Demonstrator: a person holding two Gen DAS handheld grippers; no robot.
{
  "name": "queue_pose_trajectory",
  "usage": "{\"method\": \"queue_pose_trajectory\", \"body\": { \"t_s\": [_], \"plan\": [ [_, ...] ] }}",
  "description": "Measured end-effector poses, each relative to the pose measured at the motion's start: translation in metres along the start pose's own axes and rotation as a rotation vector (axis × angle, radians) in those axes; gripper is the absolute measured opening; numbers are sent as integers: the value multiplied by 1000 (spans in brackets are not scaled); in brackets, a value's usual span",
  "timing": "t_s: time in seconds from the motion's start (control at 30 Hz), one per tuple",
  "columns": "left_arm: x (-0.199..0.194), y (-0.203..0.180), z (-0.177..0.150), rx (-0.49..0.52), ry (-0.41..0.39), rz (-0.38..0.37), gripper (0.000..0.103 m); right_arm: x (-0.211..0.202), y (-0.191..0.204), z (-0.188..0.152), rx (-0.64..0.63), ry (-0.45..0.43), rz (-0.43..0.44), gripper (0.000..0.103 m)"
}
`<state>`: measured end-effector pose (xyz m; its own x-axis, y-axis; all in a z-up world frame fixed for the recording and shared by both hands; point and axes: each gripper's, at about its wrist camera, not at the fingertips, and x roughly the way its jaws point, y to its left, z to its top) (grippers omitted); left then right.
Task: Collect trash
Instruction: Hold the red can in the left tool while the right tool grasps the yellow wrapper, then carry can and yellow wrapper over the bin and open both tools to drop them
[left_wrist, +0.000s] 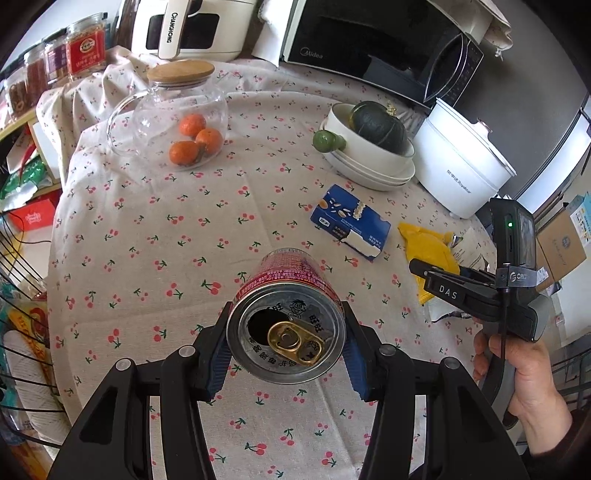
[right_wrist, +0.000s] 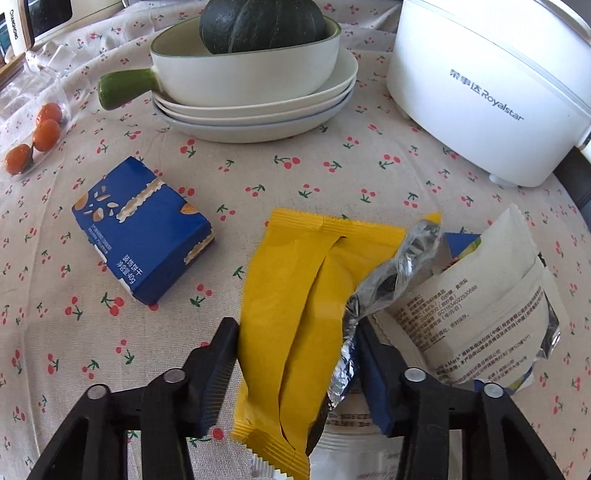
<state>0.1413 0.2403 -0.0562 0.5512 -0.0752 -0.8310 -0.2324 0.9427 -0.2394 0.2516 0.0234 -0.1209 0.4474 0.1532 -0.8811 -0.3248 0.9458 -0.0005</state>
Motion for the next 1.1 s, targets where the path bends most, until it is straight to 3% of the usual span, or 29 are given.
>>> {"method": "queue_pose_trajectory", "body": {
  "t_s": [0.03, 0.17, 0.5, 0.77, 1.1],
  "plan": [
    [-1, -2, 0, 4, -1, -3, 55, -4, -2, 0, 4, -7, 25, 37],
    [-4, -9, -2, 21, -1, -19, 55, -28, -5, -1, -22, -46, 82, 32],
    [-11, -33, -9, 53, 8, -71, 55, -89, -26, -25, -50, -102, 141, 31],
    [-15, -74, -13, 108, 13, -130, 55, -139, -85, -65, -45, -108, 109, 31],
    [-16, -144, -37, 192, 33, -194, 55, -185, -173, -117, 94, -122, 69, 31]
  ]
}}
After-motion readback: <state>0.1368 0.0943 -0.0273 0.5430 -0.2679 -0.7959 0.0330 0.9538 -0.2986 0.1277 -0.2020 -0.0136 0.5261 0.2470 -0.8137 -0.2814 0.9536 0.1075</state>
